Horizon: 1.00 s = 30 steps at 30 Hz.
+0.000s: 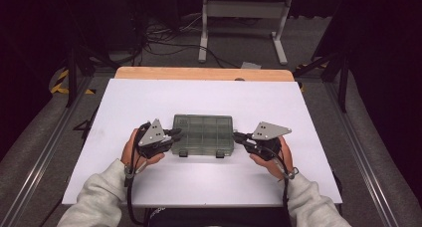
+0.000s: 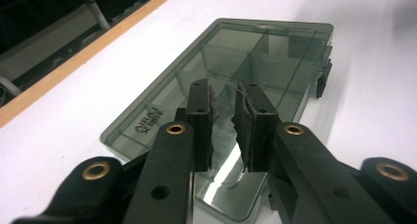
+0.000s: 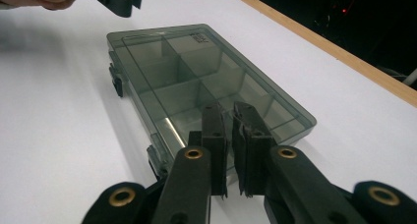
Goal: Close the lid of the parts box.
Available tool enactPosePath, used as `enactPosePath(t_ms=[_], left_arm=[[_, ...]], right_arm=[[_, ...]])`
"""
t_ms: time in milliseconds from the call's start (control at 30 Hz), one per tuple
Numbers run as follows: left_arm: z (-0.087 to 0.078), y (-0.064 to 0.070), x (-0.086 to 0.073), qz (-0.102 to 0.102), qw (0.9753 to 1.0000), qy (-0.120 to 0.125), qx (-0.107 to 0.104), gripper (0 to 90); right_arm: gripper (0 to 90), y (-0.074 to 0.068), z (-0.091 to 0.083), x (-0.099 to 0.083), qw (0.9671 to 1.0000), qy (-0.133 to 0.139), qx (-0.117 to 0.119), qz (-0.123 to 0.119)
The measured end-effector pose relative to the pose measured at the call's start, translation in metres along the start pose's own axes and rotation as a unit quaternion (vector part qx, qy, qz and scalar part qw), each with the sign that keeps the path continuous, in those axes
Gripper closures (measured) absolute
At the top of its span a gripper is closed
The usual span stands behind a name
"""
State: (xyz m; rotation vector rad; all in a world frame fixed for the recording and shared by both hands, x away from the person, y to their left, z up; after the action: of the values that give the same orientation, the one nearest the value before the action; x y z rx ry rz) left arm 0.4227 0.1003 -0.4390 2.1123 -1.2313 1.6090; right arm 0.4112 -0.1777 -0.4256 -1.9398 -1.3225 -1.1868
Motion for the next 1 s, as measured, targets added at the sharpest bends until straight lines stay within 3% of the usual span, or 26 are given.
enactPosePath(t_ms=[233,600,800,1000], left_arm=[[-0.011,-0.008,-0.002,0.001,0.9997,0.006,0.023,67.3],[-0.021,-0.017,-0.016,-0.001,0.9979,-0.015,0.063,46.7],[-0.026,-0.019,-0.022,0.003,0.9970,-0.024,0.074,36.5],[-0.034,-0.023,-0.031,-0.006,0.9958,-0.033,0.085,28.1]], right_arm=[[76.1,0.002,-0.007,-0.001,0.9997,-0.003,-0.021,-0.006],[60.0,0.005,-0.023,-0.005,0.9989,0.001,-0.047,-0.009],[52.3,0.005,-0.031,-0.009,0.9985,0.002,-0.054,-0.010],[44.6,0.009,-0.043,-0.016,0.9973,0.002,-0.073,-0.010]])
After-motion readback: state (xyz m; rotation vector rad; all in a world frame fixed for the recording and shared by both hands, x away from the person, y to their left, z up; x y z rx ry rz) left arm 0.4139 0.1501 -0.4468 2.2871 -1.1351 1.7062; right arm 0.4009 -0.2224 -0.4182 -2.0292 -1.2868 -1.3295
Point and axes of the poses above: each handheld gripper's, and its own axes: z roughly forward along the jaws, x roughly out of its top, y roughly to its right, the point moved 6 cm from there along z, roughly forward along the jaws, and after that the axes turned 12 degrees about x, right-handed, at the moved point
